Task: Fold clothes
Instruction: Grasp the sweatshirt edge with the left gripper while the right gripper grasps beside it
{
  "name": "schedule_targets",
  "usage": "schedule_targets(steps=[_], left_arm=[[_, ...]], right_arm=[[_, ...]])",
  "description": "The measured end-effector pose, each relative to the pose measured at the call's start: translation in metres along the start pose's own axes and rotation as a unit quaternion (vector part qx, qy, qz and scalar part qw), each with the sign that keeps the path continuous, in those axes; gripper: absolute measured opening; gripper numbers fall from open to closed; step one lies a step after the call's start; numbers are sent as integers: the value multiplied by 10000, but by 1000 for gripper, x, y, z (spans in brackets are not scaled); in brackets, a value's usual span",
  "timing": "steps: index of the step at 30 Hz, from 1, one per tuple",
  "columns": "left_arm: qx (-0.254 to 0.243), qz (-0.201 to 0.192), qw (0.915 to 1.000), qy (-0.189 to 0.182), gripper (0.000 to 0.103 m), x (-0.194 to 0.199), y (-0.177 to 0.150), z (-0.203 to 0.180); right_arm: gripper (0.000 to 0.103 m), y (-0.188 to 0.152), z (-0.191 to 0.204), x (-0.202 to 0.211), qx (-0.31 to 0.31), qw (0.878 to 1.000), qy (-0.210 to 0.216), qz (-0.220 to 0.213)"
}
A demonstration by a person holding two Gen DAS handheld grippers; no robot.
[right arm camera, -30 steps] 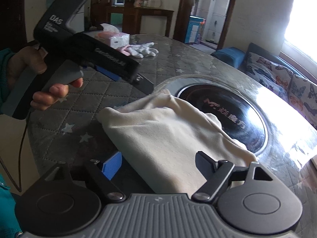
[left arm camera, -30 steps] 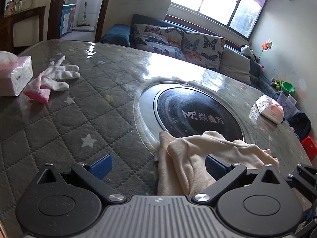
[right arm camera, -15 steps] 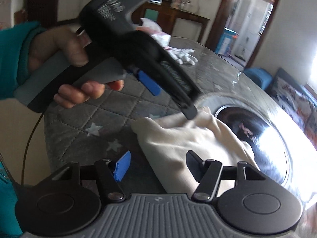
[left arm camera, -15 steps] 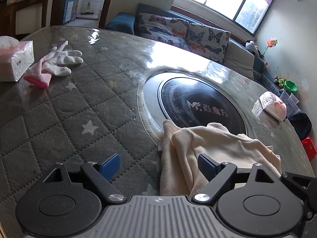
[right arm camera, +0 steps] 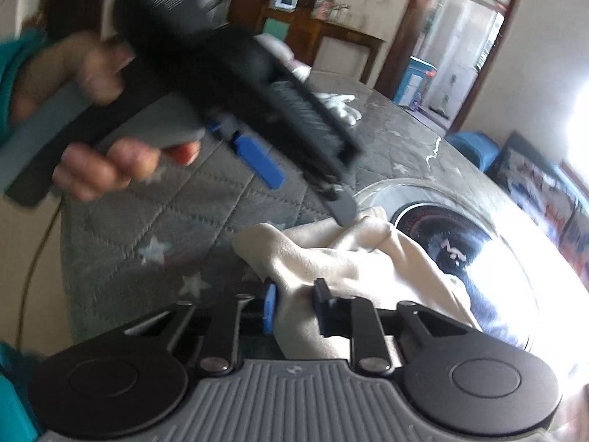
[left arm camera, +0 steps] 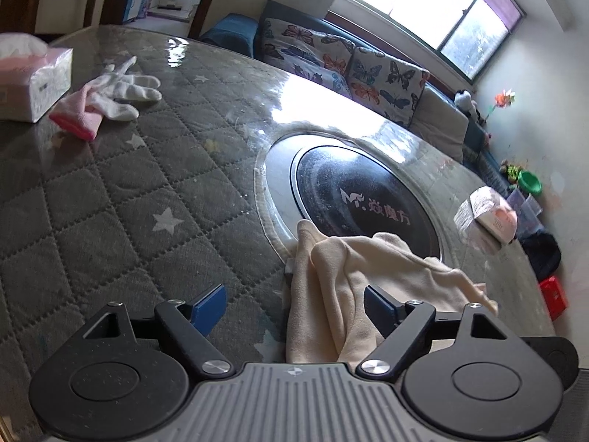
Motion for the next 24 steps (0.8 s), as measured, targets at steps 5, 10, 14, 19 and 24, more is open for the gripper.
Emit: schedule_targets(steps=[5,10,14,19,24], left_arm=[[757,307,9960,-355,85,-1,0,11],[1268,687,9857,-869,84,-10,-5,9],[1521,912,9774,-1149,76,-19,-8,2],[1838,1044,9706,-1152,39,-29,-12,4],[1857,1010,9709,-1125,26,-31,-14,9]], right_arm=[[14,6,-25,19,-763,9960,295,-365],[11,5,-29,29,-926,9932,455,-538],[5,4,-25,34,-937,9916,593,-667],[5,0,-20,34,-896,9902,776,-737],[17,-13,-34,45,-1187,9877,611,-811]])
Point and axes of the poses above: each gripper's, at about its wrist camera, not at the fingertips, and x roughly against the way its jaws point, z to its left, y to its top, the point moved 2 cm from there along -x, roughly the way its jaws point, and after that the axes turned 11 degrees about y, right-handed, at the moved point
